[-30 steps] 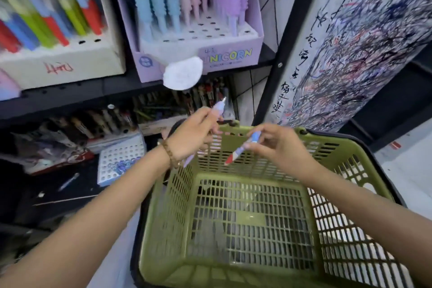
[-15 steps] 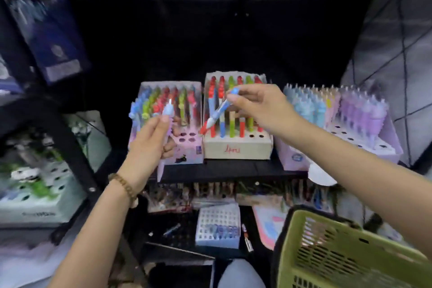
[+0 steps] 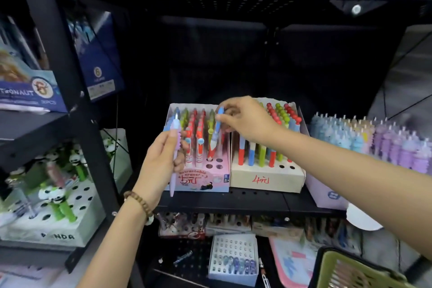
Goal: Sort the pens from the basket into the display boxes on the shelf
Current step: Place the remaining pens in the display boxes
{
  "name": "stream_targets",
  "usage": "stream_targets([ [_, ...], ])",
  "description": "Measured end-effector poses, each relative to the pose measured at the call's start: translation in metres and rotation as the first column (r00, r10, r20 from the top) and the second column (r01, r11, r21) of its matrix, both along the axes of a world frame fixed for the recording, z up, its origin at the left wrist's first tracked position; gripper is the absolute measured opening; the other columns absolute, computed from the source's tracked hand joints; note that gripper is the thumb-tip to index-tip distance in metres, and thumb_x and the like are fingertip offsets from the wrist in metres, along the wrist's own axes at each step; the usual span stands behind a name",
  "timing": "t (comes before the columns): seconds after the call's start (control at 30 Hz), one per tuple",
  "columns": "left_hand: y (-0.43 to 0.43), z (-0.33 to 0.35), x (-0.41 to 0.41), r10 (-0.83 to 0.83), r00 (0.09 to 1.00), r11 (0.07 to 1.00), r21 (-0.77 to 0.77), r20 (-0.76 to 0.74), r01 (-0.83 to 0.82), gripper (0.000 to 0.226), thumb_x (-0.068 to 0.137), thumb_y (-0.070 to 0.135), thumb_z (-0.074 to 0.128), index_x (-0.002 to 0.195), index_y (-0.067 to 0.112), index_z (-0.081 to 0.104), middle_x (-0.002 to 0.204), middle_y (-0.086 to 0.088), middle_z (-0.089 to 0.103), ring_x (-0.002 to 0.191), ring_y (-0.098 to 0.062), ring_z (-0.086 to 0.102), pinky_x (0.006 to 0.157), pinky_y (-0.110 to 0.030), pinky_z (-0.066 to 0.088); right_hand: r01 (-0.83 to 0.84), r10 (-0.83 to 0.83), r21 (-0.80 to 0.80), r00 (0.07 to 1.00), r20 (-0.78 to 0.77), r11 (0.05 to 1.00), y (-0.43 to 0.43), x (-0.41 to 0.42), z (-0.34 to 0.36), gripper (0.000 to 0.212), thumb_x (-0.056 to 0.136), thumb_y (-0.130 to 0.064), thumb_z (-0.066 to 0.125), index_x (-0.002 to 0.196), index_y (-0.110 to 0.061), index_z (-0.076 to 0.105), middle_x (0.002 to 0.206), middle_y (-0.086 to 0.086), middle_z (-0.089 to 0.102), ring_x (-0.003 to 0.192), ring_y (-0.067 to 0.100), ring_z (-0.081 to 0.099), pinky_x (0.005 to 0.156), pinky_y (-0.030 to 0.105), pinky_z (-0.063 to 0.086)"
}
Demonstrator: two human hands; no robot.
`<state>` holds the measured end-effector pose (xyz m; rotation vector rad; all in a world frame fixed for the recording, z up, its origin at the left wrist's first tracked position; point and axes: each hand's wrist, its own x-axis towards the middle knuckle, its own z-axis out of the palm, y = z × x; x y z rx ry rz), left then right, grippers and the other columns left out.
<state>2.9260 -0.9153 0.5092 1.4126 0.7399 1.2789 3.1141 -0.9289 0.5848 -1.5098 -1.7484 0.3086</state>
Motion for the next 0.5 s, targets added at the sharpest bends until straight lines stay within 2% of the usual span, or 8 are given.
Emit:
stream_targets([
  [0.1,0.002,0.0,0.0,0.002,1.0,1.0,0.004,-0.002,-0.002,0.028,0.1,0.032,0.037,0.104,0.012,0.057,0.075,0.005,0.057,0.052,-0.005,0.04,0.046,-0.015,0.037,0.004,0.005,-0.087,0.995,0.1,0.996,0.005,-0.006,0.0,0.015,0.09,-0.018,0.063,0.097,-0.004,0.067,0.08,0.009,0.071,0.071,0.017,0.07,0.076,0.034,0.058],
  [0.17,0.003,0.0,0.0,0.013,0.999,1.0,0.028,-0.031,-0.012,0.028,0.101,0.03,0.037,0.104,0.011,0.058,0.078,0.0,0.053,0.054,-0.005,0.041,0.049,-0.016,0.04,-0.006,0.035,-0.155,0.982,0.184,0.988,0.008,-0.011,-0.002,0.016,0.09,-0.017,0.063,0.098,-0.004,0.068,0.07,0.003,0.067,0.057,0.009,0.065,0.061,0.02,0.055],
  [0.23,0.002,0.0,0.001,0.039,0.997,0.998,0.06,-0.066,-0.035,0.028,0.1,0.03,0.038,0.1,0.012,0.059,0.076,0.0,0.05,0.057,-0.003,0.045,0.054,-0.016,0.045,0.018,0.03,-0.149,0.951,0.309,0.989,0.009,-0.017,-0.003,0.019,0.09,-0.018,0.063,0.103,-0.005,0.069,0.065,-0.003,0.06,0.054,0.01,0.059,0.056,0.021,0.05],
  [0.3,-0.001,0.0,0.001,0.04,0.998,0.997,0.064,-0.056,-0.036,0.025,0.098,0.035,0.043,0.1,0.019,0.063,0.076,0.004,0.053,0.059,-0.003,0.05,0.058,-0.017,0.049,0.049,0.001,-0.109,0.907,0.422,0.993,0.008,-0.02,-0.003,0.026,0.091,-0.022,0.062,0.111,-0.006,0.068,0.076,0.0,0.063,0.065,0.014,0.058,0.063,0.026,0.048],
  [0.4,-0.007,0.003,0.0,-0.015,0.999,0.999,0.029,-0.028,0.016,0.03,0.091,0.045,0.047,0.108,0.027,0.063,0.076,0.008,0.057,0.054,-0.004,0.046,0.054,-0.017,0.046,0.067,-0.015,-0.075,0.834,0.552,0.995,0.002,-0.021,-0.004,0.034,0.095,-0.027,0.055,0.122,-0.009,0.062,0.11,0.01,0.067,0.094,0.025,0.063,0.083,0.038,0.051],
  [0.5,-0.013,0.007,0.004,-0.015,1.0,1.0,0.018,-0.014,0.015,0.026,0.097,0.039,0.04,0.109,0.026,0.06,0.071,0.009,0.057,0.05,-0.003,0.037,0.047,-0.015,0.038,0.089,0.002,-0.099,0.733,0.681,0.991,-0.005,-0.019,-0.007,0.038,0.101,-0.03,0.04,0.13,-0.009,0.052,0.112,0.015,0.064,0.103,0.03,0.06,0.085,0.043,0.05],
])
